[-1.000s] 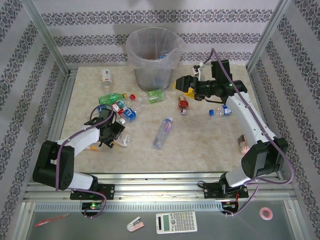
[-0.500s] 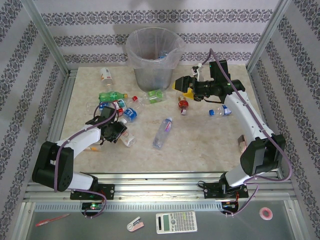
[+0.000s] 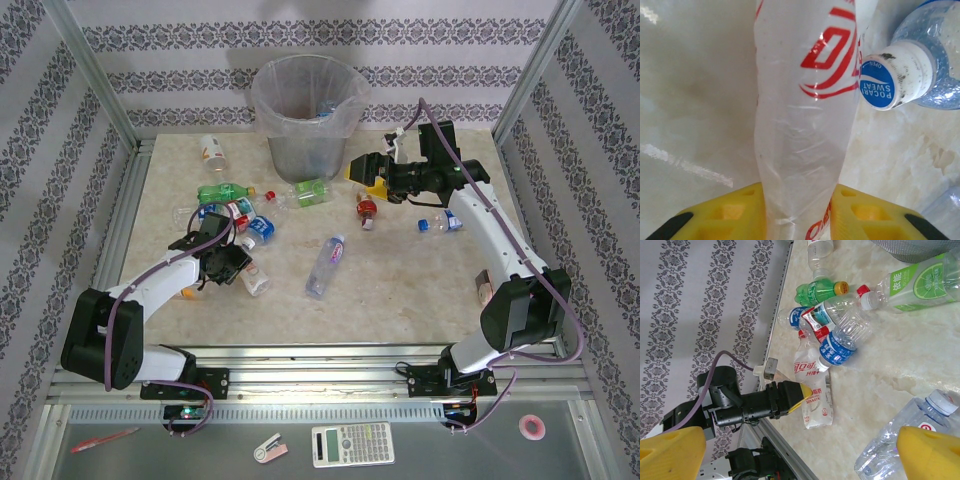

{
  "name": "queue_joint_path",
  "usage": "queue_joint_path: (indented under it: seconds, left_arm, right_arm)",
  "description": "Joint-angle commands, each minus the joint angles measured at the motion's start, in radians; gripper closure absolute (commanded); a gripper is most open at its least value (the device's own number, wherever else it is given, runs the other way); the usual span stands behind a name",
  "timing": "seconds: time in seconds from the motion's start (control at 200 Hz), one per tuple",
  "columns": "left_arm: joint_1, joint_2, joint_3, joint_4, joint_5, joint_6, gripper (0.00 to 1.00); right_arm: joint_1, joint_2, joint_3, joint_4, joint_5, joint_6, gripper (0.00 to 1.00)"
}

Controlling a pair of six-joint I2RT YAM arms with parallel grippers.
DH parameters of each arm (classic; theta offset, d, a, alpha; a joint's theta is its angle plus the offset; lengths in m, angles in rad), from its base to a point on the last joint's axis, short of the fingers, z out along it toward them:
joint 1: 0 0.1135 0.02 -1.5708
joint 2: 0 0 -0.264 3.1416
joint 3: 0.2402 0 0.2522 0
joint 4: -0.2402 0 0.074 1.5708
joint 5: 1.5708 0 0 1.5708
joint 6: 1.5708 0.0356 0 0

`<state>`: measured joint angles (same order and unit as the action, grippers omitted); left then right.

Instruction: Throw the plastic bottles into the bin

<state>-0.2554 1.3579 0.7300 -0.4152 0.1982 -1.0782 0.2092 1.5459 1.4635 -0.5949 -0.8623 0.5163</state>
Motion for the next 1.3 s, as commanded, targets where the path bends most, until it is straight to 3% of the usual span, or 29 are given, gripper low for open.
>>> queue_joint_path:
  seconds: [0.0, 0.07, 0.35, 0.505, 0.939, 1.064, 1.299]
  left_arm:
    - [-0.011, -0.001, 0.036, -0.059, -0.015, 0.039, 0.77]
    - [-0.011, -0.014, 0.044, -0.084, -0.021, 0.044, 0.84]
    - [-0.016, -0.133, 0.087, -0.239, -0.018, 0.061, 0.89]
    - [-0.018, -0.184, 0.218, -0.331, -0.027, 0.101, 0.89]
    - [-0.013, 0.203, 0.887, -0.226, 0.126, 0.156, 0.89]
    - [-0.009, 0.246, 0.961, -0.303, 0.092, 0.189, 0.89]
    - [0.020, 0.219, 0.892, -0.474, -0.039, 0.267, 0.89]
  right_arm:
    - [-0.005, -0.004, -0.015, 0.009, -0.024, -0.017, 0.02]
    - [-0.005, -0.008, -0.019, 0.007, -0.024, -0.017, 0.02]
    - [-0.007, -0.020, -0.017, -0.004, -0.023, -0.018, 0.02]
    - [-0.008, -0.034, -0.014, -0.014, -0.012, -0.024, 0.02]
    - [-0.043, -0.088, -0.042, -0.012, 0.037, 0.008, 0.02]
    - [-0.048, -0.109, -0.061, -0.017, 0.044, 0.009, 0.02]
    - [-0.065, -0.133, -0.089, -0.025, 0.052, 0.012, 0.02]
